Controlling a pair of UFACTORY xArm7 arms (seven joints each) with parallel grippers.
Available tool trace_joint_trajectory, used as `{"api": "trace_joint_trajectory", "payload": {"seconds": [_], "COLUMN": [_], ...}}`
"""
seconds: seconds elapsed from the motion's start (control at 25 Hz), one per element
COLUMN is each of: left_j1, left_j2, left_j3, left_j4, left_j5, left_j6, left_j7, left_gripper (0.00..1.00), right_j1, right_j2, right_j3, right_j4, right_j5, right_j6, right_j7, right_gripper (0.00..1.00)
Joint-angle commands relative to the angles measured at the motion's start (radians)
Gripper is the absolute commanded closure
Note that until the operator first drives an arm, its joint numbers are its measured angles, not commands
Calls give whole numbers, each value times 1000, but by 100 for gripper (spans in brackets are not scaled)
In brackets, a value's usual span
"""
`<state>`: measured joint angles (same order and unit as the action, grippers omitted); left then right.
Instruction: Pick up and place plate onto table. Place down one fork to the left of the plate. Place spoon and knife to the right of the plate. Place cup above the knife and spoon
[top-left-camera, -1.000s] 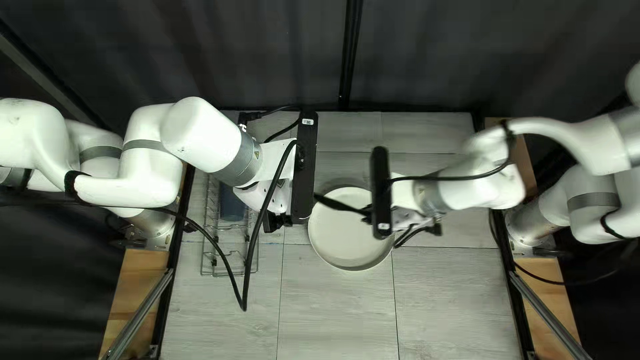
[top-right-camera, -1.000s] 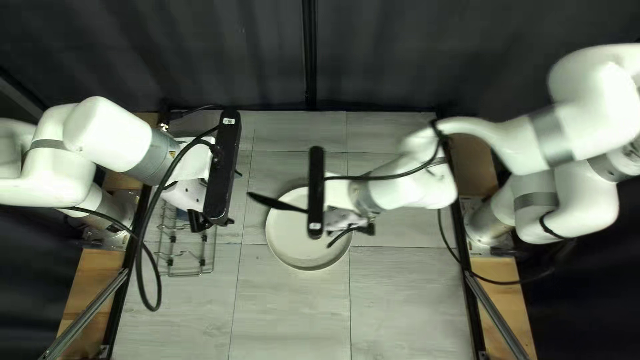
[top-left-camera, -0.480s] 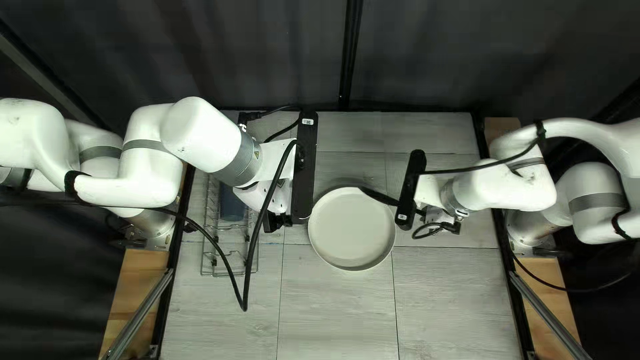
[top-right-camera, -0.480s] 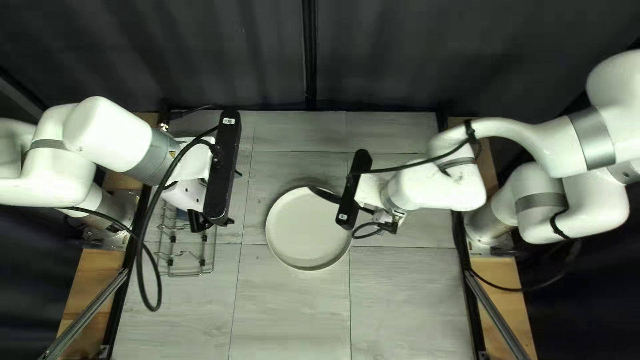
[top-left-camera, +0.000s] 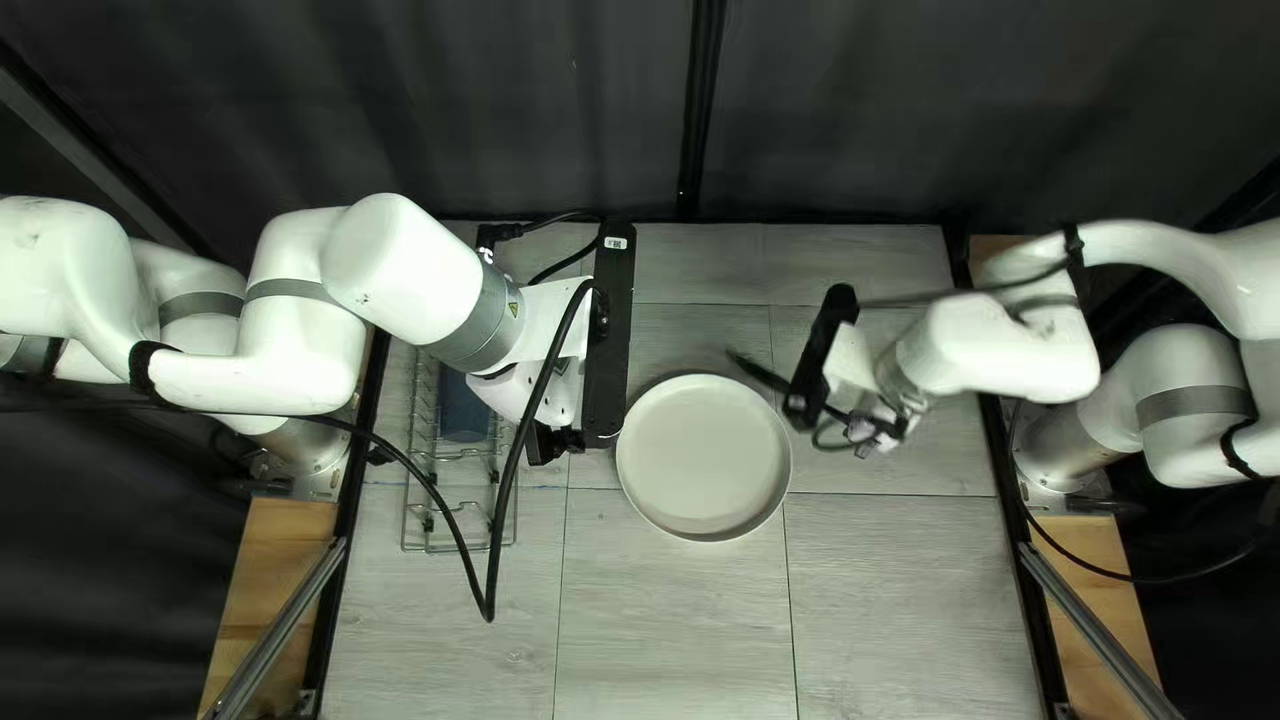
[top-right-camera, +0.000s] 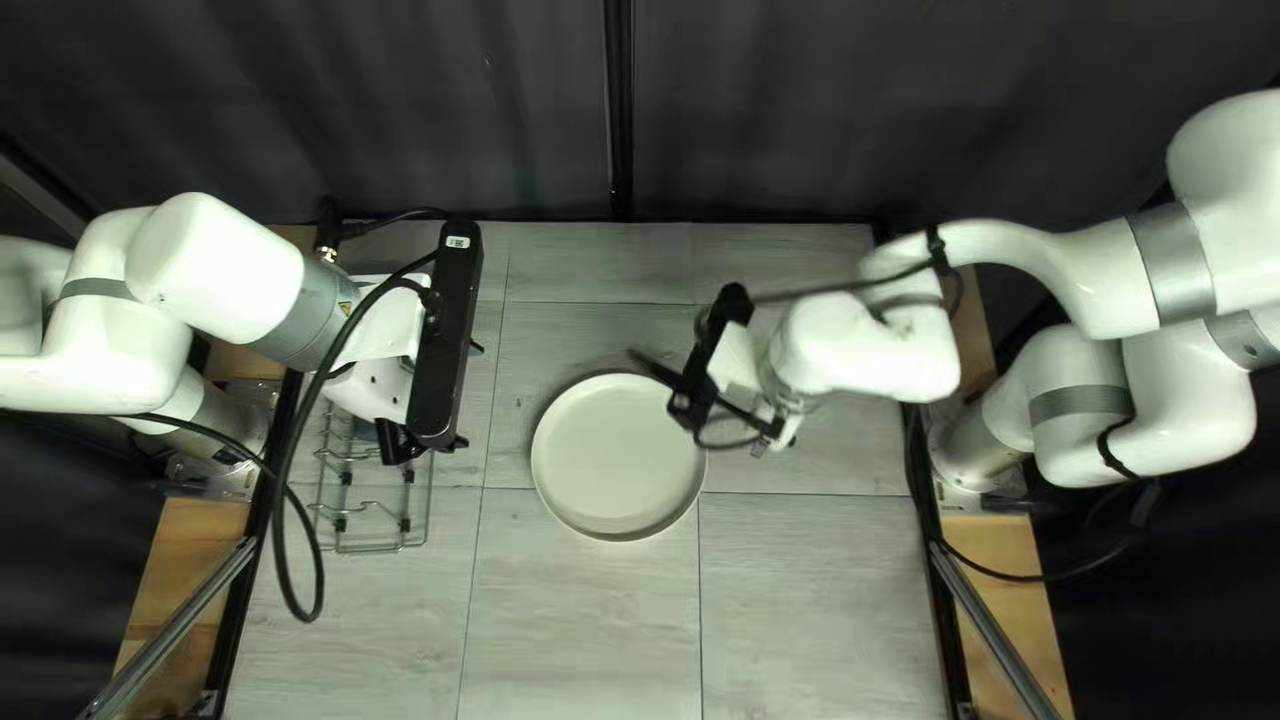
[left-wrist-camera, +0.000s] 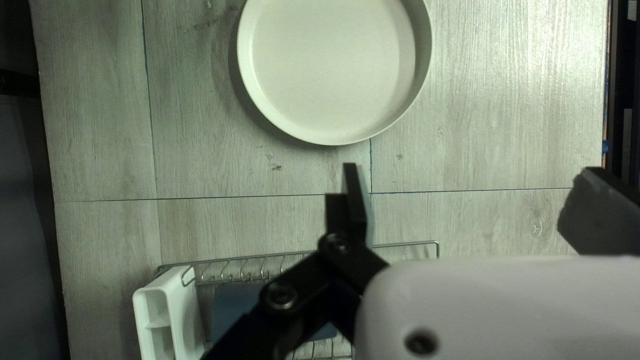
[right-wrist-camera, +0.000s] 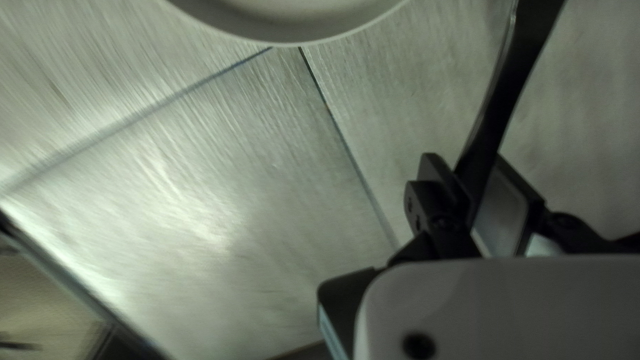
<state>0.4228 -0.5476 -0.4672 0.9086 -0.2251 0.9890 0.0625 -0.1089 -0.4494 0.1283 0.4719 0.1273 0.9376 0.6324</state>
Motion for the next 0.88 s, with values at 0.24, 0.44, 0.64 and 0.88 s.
{"api": "trace_joint_trajectory", "payload": {"seconds": [0.24, 0.44, 0.64, 0.88], "left_j1": [0, 0, 0, 0], "left_j2": [0, 0, 0, 0], "left_j3": [0, 0, 0, 0], "left_j4": [0, 0, 0, 0], "left_j5": [0, 0, 0, 0], "left_j6": [0, 0, 0, 0], "left_j7": [0, 0, 0, 0], "left_gripper": [0, 0, 0, 0], "right_j1": [-27, -69, -77, -70], "right_j2": [-9, -17, 16, 134], "right_j3": [17, 120, 187, 196], "right_j4": [-26, -53, -43, -3], "right_j5": [36, 96, 75, 110], "right_j6": [3, -37, -65, -132], "right_j7": [115, 539, 716, 726], "right_gripper": [100, 100, 100, 100]}}
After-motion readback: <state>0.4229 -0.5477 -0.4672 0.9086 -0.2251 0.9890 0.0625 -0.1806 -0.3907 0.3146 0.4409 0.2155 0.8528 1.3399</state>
